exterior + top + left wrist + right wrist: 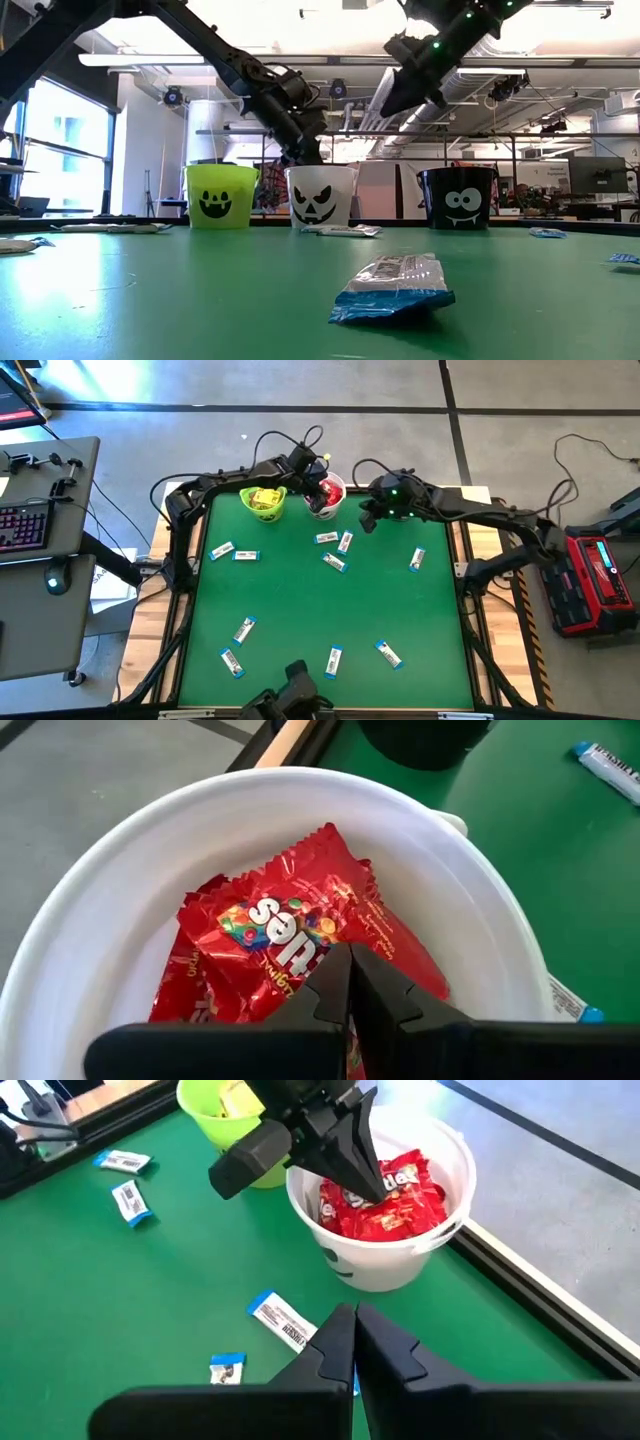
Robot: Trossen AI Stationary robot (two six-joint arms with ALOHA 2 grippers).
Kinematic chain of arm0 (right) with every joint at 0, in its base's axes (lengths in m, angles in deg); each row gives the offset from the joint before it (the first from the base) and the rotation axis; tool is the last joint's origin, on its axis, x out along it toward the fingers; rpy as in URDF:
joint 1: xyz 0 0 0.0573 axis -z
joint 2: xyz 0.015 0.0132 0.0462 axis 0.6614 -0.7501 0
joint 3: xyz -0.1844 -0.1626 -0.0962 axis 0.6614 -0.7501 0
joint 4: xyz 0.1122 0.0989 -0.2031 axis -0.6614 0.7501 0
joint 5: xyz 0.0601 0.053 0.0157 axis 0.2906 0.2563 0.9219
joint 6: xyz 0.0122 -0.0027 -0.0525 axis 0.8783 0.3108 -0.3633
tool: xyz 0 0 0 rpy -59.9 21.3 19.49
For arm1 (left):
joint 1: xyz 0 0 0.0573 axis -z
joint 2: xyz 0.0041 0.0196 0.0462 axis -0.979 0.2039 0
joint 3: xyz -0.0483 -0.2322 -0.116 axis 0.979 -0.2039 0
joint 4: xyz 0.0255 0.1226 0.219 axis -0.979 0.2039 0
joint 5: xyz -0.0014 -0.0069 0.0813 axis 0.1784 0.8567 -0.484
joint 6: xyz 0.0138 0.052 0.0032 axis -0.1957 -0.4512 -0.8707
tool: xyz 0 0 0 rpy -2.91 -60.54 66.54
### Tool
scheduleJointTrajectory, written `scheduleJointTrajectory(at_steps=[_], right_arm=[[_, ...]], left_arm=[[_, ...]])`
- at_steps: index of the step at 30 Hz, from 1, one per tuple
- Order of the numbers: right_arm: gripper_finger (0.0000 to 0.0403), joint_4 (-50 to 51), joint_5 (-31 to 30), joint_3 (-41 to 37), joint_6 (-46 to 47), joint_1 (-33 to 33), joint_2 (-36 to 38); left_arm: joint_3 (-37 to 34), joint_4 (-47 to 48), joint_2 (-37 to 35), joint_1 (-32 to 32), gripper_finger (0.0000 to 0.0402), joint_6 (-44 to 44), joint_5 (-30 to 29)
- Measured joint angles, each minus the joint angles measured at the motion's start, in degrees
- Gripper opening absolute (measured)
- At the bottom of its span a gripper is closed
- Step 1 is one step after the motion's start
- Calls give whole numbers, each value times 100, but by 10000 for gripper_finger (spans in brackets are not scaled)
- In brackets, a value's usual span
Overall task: Sort candy by brand, put in halloween buckets
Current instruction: Put the red candy into the white bucket, then put the white chocolate bar into the black bucket
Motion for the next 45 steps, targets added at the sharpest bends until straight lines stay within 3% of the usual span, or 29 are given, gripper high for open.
scheduleJointTrajectory(at_steps=[6,19,24,32,35,39,45], right_arm=[[0,273,-4,-136,-153,5,196],[0,650,404,-158,-775,0,273],[0,544,539,-196,-923,-36,274],[0,-403,786,-1128,-595,-444,445],[0,-710,754,-1370,-422,-739,445],[0,-1043,1201,-1581,-222,-1139,445],[15,-1298,902,-1807,315,-1702,435]], left_arm=[[113,32,-41,18,1,-14,-46],[80,-134,-891,277,0,409,-103],[-687,-904,-1396,484,0,798,-343],[-2186,-1972,-2738,1027,0,1064,-1062],[-2704,-2127,-3290,1297,0,1345,-1232],[-3373,-2082,-3908,1699,0,1745,-1580],[-4172,-2109,-4664,2330,0,2192,-1956]])
